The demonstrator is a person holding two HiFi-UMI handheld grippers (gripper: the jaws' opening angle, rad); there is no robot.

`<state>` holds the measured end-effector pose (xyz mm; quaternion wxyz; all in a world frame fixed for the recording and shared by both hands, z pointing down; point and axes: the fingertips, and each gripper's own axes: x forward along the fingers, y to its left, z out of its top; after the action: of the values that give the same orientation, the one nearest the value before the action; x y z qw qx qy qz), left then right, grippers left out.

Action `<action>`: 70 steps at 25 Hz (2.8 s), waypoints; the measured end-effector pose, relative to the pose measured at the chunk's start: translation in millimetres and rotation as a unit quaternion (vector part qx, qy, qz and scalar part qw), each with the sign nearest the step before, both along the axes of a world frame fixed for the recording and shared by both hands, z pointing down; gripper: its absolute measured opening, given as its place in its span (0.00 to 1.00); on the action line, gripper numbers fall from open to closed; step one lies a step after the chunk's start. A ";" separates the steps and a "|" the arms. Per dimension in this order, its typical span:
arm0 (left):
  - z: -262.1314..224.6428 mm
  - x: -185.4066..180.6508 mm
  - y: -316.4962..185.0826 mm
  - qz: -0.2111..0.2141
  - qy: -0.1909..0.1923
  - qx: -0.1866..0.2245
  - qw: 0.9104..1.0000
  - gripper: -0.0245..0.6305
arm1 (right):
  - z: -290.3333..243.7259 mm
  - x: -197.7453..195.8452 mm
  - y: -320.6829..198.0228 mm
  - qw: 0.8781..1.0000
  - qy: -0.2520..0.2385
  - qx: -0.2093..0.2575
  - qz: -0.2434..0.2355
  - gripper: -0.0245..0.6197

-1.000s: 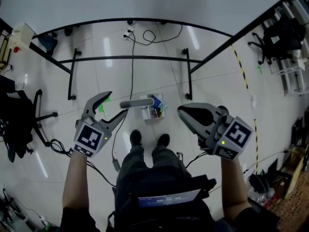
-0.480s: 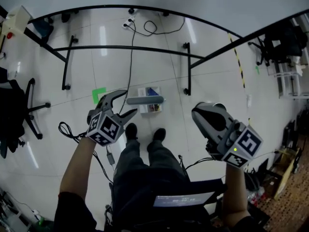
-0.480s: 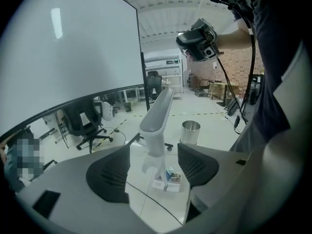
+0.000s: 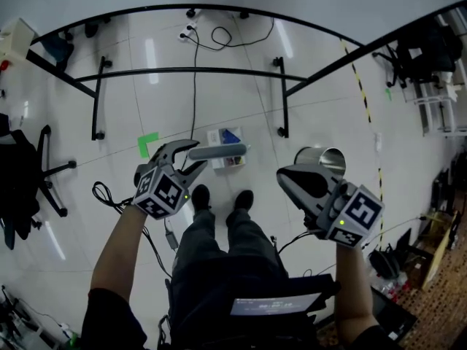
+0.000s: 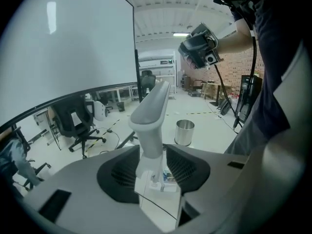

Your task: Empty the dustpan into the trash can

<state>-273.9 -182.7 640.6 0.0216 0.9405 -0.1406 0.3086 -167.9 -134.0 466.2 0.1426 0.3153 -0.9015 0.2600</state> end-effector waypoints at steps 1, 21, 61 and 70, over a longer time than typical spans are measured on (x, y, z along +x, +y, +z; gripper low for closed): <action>-0.6 0.5 -0.7 0.001 -0.001 0.001 1.000 0.24 | 4.3 -0.3 1.8 1.000 0.003 -0.001 -0.004 0.07; -2.8 7.0 -5.9 0.007 0.071 -0.036 0.997 0.24 | 37.7 -2.1 17.3 0.999 -0.002 -0.046 0.007 0.07; -8.4 22.6 -7.9 0.027 0.195 -0.080 0.977 0.23 | 83.5 -68.8 -57.0 0.984 0.009 0.089 -0.156 0.42; -9.5 18.3 -7.8 0.023 0.197 -0.090 0.976 0.23 | 89.3 -73.8 -55.1 0.977 0.032 0.080 -0.196 0.31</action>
<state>-255.6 -190.6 631.1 0.1261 0.9801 -0.0839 0.1286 -241.7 -189.1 555.5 0.1939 0.1512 -0.9586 0.1438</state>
